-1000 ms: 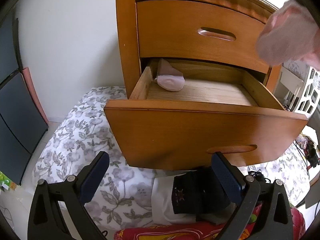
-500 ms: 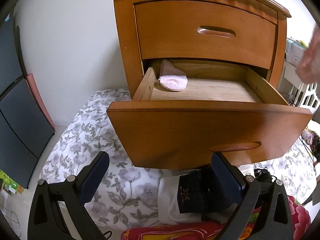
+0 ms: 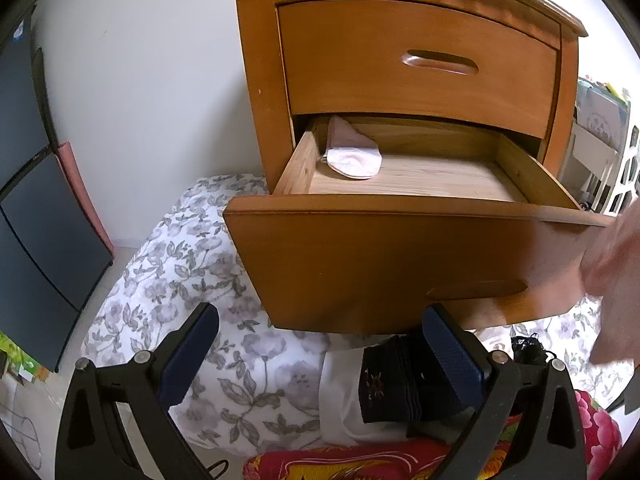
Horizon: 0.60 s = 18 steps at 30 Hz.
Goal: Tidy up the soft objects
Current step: 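Lower the held pink garment below the drawer front onto the bedspread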
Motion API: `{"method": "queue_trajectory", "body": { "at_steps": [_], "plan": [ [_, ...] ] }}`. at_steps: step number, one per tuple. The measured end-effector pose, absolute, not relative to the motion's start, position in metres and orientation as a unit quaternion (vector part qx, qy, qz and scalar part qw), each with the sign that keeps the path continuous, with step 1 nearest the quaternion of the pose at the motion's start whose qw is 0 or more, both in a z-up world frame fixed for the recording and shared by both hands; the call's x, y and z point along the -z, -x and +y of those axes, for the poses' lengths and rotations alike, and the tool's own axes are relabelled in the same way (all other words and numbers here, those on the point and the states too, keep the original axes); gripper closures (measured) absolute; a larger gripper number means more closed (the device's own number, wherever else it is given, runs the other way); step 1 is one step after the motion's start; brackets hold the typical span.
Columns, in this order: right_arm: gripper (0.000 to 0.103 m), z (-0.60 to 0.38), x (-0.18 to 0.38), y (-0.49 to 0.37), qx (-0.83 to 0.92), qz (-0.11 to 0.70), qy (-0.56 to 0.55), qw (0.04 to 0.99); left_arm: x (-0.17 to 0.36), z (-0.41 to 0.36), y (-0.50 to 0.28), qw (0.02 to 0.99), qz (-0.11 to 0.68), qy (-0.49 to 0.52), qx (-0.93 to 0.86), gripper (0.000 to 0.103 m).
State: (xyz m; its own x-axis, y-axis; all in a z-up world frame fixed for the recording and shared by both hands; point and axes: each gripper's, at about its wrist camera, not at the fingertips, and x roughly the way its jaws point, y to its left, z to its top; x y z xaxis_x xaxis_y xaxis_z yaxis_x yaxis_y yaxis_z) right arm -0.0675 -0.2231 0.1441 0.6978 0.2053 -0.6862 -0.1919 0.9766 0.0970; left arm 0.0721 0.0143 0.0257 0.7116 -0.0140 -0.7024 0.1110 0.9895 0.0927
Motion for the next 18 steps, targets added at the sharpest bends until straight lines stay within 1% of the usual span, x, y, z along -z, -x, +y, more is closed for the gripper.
{"method": "queue_trajectory", "body": {
  "at_steps": [11, 15, 18],
  "plan": [
    [0.100, -0.193, -0.076, 0.031, -0.125, 0.441, -0.016, 0.889, -0.026, 0.015, -0.073, 0.923, 0.378, -0.066, 0.034, 0.001],
    [0.100, -0.180, -0.062, 0.014, -0.134, 0.454, -0.020, 0.881, -0.025, 0.014, -0.072, 0.923, 0.378, -0.065, 0.035, 0.001],
    [0.100, -0.175, -0.061, 0.005, -0.143, 0.453, -0.022, 0.880, -0.025, 0.016, -0.072, 0.923, 0.378, -0.061, 0.035, 0.001]
  ]
}}
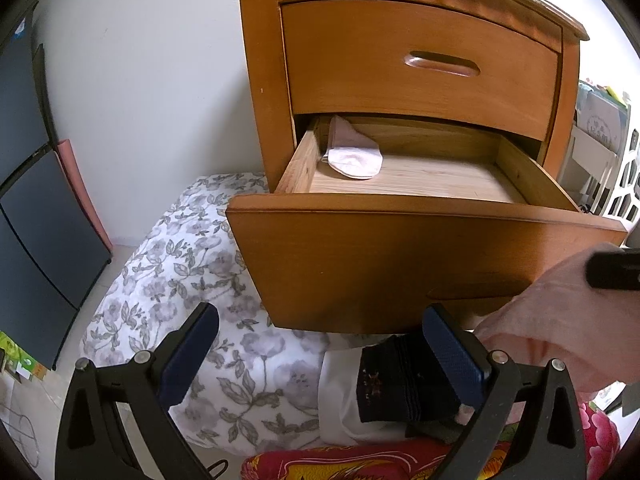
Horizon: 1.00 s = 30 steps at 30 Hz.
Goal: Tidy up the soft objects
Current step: 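Lower the held pink garment below the drawer front onto the bedspread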
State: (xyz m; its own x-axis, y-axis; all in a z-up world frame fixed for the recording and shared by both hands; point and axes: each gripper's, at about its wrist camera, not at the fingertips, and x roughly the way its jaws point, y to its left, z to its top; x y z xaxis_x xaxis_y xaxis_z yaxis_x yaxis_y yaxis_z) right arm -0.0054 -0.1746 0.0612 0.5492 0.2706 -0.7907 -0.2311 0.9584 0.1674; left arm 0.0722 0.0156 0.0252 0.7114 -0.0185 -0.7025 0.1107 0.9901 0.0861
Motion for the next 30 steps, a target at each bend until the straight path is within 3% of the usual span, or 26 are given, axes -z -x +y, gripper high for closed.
{"method": "queue_trajectory", "body": {
  "at_steps": [6, 17, 30],
  "plan": [
    [0.100, -0.171, -0.053, -0.006, -0.151, 0.450, -0.014, 0.880, -0.025, 0.016, -0.073, 0.922, 0.381, -0.058, 0.037, 0.001],
    [0.100, -0.186, 0.031, -0.030, -0.086, 0.526, 0.028, 0.846, -0.024, 0.014, -0.073, 0.919, 0.388, -0.063, 0.040, 0.001],
    [0.100, -0.198, 0.060, -0.034, -0.055, 0.542, 0.068, 0.836, -0.022, 0.013, -0.076, 0.916, 0.394, -0.070, 0.042, 0.001]
  ]
}}
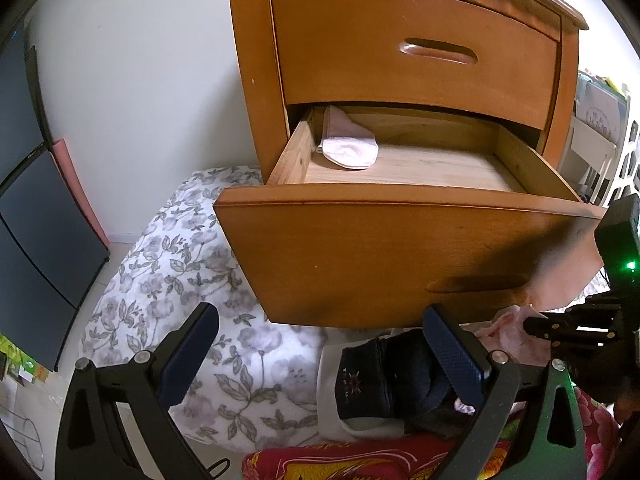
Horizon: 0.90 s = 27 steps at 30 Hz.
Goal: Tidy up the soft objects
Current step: 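Lower the held pink garment below the drawer front onto the bedspread, then open the right gripper to release the pink lace garment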
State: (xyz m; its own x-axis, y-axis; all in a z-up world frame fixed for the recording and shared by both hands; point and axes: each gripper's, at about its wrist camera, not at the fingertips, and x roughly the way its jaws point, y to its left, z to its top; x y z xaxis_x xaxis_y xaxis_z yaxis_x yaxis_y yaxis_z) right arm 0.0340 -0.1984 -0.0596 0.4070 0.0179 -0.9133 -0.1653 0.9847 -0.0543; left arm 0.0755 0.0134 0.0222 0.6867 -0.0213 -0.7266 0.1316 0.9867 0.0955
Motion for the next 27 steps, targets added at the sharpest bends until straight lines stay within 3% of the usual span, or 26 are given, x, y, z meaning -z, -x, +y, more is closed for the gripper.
{"method": "queue_trajectory", "body": {
  "at_steps": [12, 19, 24, 26, 27],
  "plan": [
    [0.099, -0.208, 0.060, -0.036, -0.045, 0.554, 0.039, 0.831, -0.021, 0.014, -0.076, 0.915, 0.394, -0.073, 0.042, 0.001],
    [0.085, -0.222, 0.042, -0.025, -0.039, 0.551, 0.009, 0.833, -0.021, 0.013, -0.076, 0.915, 0.394, -0.073, 0.041, 0.001],
    [0.084, -0.223, 0.022, -0.013, -0.039, 0.532, -0.006, 0.846, -0.021, 0.013, -0.077, 0.915, 0.394, -0.073, 0.041, 0.001],
    [0.076, -0.224, 0.015, -0.005, -0.041, 0.522, -0.017, 0.852, -0.021, 0.013, -0.076, 0.915, 0.395, -0.073, 0.042, 0.001],
    [0.067, -0.222, 0.013, -0.002, -0.040, 0.521, -0.019, 0.852, -0.021, 0.013, -0.076, 0.915, 0.395, -0.074, 0.042, 0.001]
  ]
}}
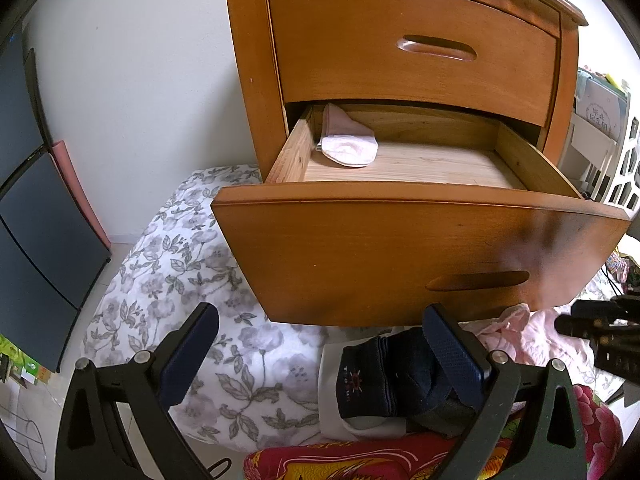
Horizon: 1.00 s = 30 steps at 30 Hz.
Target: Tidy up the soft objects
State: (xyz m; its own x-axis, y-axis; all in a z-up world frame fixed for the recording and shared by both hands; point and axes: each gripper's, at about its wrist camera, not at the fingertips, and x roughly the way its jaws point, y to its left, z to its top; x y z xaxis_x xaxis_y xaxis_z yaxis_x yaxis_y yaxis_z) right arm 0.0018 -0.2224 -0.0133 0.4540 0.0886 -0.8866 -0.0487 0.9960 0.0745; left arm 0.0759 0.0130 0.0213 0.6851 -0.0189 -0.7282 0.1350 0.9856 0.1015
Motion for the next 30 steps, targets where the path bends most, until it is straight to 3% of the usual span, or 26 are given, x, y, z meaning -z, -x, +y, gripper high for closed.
{"method": "queue_trajectory", "body": {
  "at_steps": [1, 5, 7, 12, 30],
  "plan": [
    [0.060, -0.220, 0.014, 0.002, -0.041, 0.521, -0.024, 0.852, -0.021, 0.013, -0.075, 0.915, 0.394, -0.074, 0.042, 0.001],
    [0.056, -0.212, 0.017, 0.009, -0.050, 0.518, -0.037, 0.853, -0.021, 0.014, -0.074, 0.915, 0.394, -0.075, 0.043, 0.001],
    [0.043, -0.209, 0.015, 0.013, -0.047, 0.510, -0.045, 0.858, -0.021, 0.014, -0.075, 0.915, 0.395, -0.075, 0.043, 0.001],
    [0.027, -0.203, 0.021, 0.016, -0.035, 0.502, -0.054, 0.862, -0.021, 0.013, -0.076, 0.914, 0.396, -0.076, 0.045, 0.001],
    [0.005, -0.210, 0.010, 0.006, -0.007, 0.446, -0.083, 0.891, -0.020, 0.012, -0.078, 0.910, 0.403, -0.081, 0.046, 0.001]
  ]
}}
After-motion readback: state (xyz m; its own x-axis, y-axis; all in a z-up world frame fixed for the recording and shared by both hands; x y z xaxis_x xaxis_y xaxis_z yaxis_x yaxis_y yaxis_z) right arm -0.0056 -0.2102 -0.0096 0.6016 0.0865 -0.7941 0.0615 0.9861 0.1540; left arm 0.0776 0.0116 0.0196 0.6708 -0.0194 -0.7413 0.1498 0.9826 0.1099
